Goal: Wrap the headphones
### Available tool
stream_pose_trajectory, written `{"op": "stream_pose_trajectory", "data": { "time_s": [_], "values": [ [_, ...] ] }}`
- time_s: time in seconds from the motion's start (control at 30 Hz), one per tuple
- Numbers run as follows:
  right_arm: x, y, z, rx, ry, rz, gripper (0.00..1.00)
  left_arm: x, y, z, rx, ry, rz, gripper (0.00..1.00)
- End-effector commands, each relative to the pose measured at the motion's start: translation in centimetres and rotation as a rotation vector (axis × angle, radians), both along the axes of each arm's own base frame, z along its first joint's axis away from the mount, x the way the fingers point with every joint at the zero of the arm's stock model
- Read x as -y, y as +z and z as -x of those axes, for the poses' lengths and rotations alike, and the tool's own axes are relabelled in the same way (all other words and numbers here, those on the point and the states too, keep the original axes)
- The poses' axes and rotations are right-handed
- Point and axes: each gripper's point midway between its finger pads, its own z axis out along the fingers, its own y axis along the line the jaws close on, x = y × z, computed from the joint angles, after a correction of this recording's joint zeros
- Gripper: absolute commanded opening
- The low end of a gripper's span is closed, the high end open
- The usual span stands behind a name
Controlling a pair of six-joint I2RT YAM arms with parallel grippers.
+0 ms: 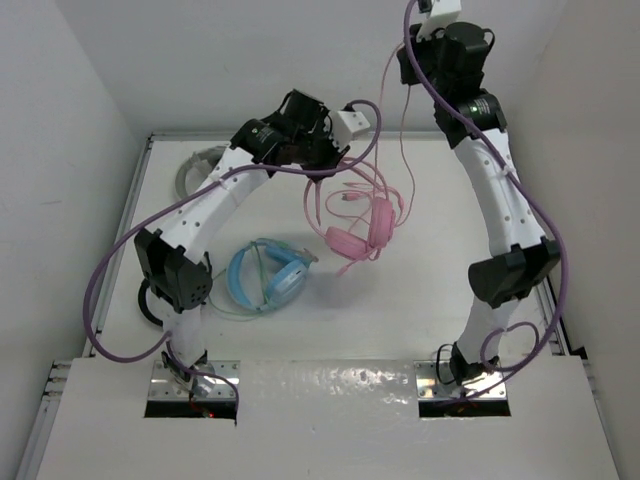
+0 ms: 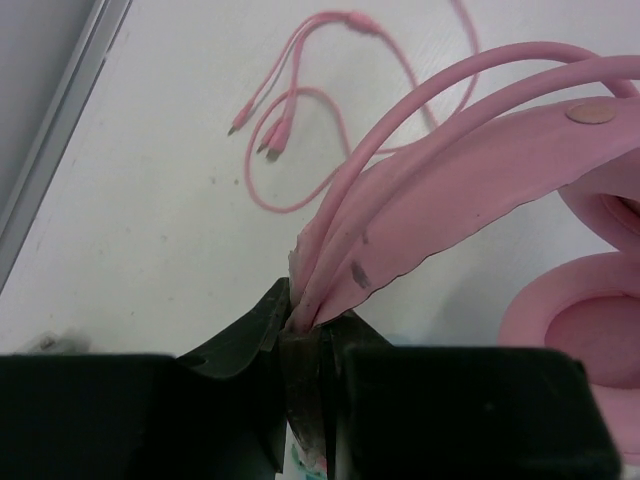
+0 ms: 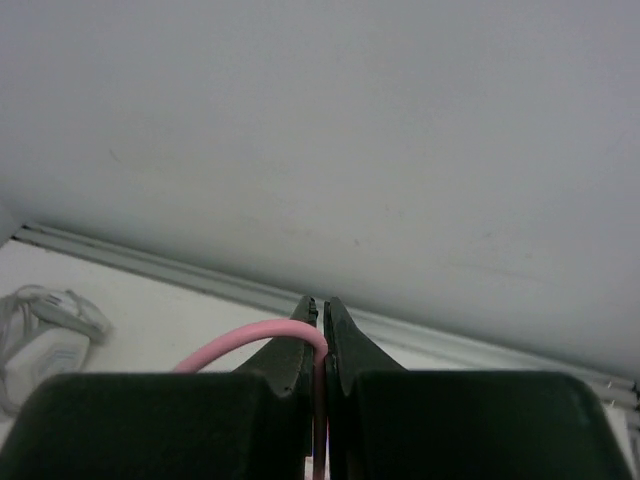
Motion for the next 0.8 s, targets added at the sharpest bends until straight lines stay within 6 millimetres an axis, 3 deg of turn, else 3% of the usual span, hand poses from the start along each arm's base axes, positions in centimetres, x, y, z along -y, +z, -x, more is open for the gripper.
{"op": "stream_pose_trajectory", "data": {
  "time_s": [0.0, 0.03, 0.07, 0.1, 0.13, 0.17, 0.2, 0.23, 0.27, 0.3, 0.33, 0.4, 0.43, 0.53, 0.57, 0.7, 0.77],
  "values": [
    [2.2, -6.8, -3.1, -0.183, -0.078, -0.068, 0.0, 2.8, 8.2, 3.9, 0.054, -0.162, 0.217, 0.0],
    [1.8, -8.0, -3.1, -0.218, -0.037, -0.097, 0.0, 3.2, 9.4, 4.5, 0.036, -0.171, 0.266, 0.0],
    [1.1, -11.2, -2.8, -0.302, 0.001, -0.158, 0.0, 3.2, 11.6, 4.9, 0.064, -0.178, 0.31, 0.0],
    [1.2, -10.9, -3.1, -0.269, 0.044, -0.219, 0.0, 3.0, 12.7, 5.0, 0.071, -0.175, 0.338, 0.0],
    [0.7, -13.8, -1.9, -0.323, 0.096, -0.262, 0.0, 3.0, 13.8, 5.4, 0.05, -0.17, 0.387, 0.0],
    [-0.8, -14.0, -0.9, -0.317, 0.201, -0.312, 0.0, 1.8, 15.2, 4.5, 0.068, -0.141, 0.426, 0.0],
    [-1.3, -11.9, -1.0, -0.207, 0.249, -0.367, 0.0, 1.2, 16.1, 4.1, 0.037, -0.094, 0.483, 0.0],
    [-1.6, -14.0, 0.1, -0.227, 0.266, -0.383, 0.0, -0.4, 16.7, 2.7, 0.028, -0.035, 0.522, 0.0],
    [-2.2, -14.1, 0.6, -0.213, 0.307, -0.412, 0.0, -1.1, 17.6, 1.9, 0.042, 0.004, 0.557, 0.0],
    [-2.4, -12.9, 0.6, -0.137, 0.333, -0.426, 0.0, -1.6, 17.8, 1.3, 0.025, 0.057, 0.581, 0.0],
    [-2.5, -14.7, 1.0, -0.157, 0.335, -0.44, 0.0, -2.7, 17.8, 0.1, 0.063, 0.131, 0.562, 0.0],
    [-2.7, -13.9, 1.3, -0.096, 0.36, -0.486, 0.0, -3.6, 17.5, -0.6, 0.101, 0.181, 0.524, 0.0],
    [-2.2, -14.8, 1.6, -0.101, 0.334, -0.504, 0.0, -4.6, 17.1, -1.3, 0.124, 0.24, 0.492, 0.0],
    [-0.4, -15.6, 0.4, -0.103, 0.21, -0.518, 0.0, -5.3, 17.7, -1.5, 0.148, 0.274, 0.492, 0.0],
    [-0.5, -17.4, -0.2, -0.162, 0.193, -0.5, 0.0, -5.1, 18.6, -1.3, 0.158, 0.259, 0.514, 0.0],
    [-2.4, -19.2, -1.1, -0.225, 0.261, -0.536, 0.0, -5.0, 22.5, -1.2, 0.14, 0.276, 0.689, 0.0],
    [-4.3, -19.6, -0.8, -0.222, 0.317, -0.561, 0.0, -7.0, 23.7, -3.0, 0.121, 0.329, 0.787, 0.0]
  ]
}}
